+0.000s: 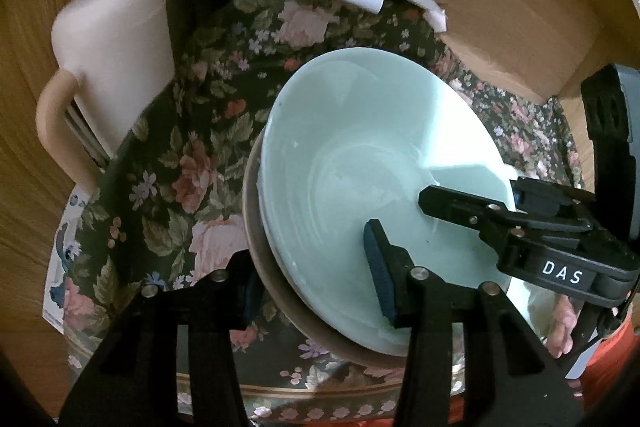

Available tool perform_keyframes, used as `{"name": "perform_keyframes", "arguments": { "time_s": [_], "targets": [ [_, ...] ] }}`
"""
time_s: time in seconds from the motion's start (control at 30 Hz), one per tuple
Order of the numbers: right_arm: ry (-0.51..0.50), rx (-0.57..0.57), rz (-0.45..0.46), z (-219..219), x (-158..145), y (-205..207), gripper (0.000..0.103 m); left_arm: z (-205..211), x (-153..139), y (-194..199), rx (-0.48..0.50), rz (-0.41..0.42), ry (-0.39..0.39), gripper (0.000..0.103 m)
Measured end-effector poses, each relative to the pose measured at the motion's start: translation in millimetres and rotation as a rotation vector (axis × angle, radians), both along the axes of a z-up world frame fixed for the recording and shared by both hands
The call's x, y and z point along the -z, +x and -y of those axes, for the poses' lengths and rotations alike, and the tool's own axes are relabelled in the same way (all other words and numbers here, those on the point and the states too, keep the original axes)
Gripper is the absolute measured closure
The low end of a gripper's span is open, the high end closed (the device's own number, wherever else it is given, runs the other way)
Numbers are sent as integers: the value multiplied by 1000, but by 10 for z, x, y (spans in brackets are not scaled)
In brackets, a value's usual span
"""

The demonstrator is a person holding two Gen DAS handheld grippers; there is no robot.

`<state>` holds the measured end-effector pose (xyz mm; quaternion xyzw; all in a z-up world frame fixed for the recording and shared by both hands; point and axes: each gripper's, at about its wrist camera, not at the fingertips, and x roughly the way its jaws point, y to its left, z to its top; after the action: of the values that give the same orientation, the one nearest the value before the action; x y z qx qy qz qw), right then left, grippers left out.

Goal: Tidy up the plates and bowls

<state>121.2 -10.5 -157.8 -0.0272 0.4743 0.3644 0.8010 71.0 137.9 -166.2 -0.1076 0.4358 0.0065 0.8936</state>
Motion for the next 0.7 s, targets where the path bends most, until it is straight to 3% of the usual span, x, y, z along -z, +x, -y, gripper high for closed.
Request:
{"name": "perform_keyframes", "arguments": {
  "time_s": [0.4, 0.7],
  "targets": [
    [29, 82, 93, 441, -419, -75, 67, 368, -318, 21, 68, 79, 15, 57],
    [27, 165, 111, 835, -497, -163, 67, 754, -375, 17, 149, 91, 7, 57]
  ]
}}
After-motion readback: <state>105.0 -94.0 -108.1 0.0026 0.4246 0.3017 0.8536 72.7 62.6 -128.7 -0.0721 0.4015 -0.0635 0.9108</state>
